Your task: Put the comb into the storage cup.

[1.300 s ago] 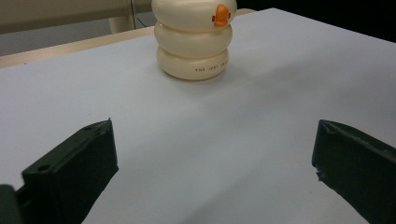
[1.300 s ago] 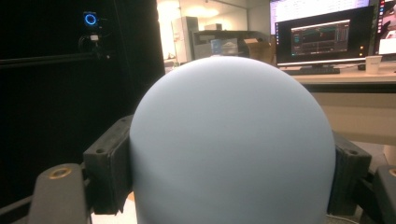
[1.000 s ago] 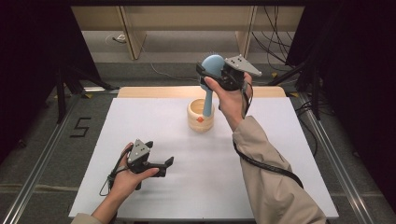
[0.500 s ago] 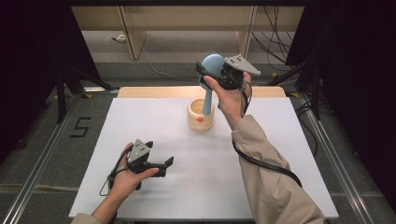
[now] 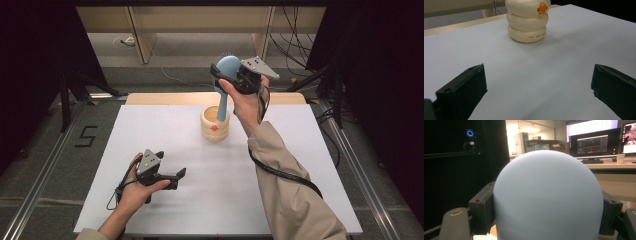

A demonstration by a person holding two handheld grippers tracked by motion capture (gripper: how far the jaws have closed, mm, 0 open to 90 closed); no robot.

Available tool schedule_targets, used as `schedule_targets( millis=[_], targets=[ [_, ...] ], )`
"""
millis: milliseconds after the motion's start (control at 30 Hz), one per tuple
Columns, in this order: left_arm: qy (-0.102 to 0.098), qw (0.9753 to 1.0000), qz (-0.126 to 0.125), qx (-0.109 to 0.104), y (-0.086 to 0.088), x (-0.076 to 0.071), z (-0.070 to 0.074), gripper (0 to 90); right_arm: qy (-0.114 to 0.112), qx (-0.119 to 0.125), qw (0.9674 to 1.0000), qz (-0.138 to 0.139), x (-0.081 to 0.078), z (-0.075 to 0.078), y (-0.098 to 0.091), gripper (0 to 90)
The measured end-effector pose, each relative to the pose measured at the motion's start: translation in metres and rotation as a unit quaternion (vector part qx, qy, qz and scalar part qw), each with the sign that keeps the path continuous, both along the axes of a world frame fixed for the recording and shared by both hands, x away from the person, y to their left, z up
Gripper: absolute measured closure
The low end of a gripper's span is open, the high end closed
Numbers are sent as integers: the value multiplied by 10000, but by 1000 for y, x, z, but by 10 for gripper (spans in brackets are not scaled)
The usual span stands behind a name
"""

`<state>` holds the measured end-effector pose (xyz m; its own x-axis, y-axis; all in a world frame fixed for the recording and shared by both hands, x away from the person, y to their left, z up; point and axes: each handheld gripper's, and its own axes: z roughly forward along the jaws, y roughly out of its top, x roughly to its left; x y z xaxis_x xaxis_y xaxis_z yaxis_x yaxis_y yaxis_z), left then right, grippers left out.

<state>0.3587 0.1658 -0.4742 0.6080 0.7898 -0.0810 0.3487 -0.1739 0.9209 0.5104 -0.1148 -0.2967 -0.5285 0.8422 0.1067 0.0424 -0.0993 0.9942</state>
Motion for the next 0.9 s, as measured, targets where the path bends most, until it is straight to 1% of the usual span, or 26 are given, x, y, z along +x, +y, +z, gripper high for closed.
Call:
schedule_targets(
  millis=[167,900],
  targets=[
    [1,10000,0,0,0,0,0,0,-33,-4,10000,-8,1,0,0,216],
    [6,10000,-2,6,0,0,0,0,-22,12,10000,-59,6,-2,-1,216]
  ],
)
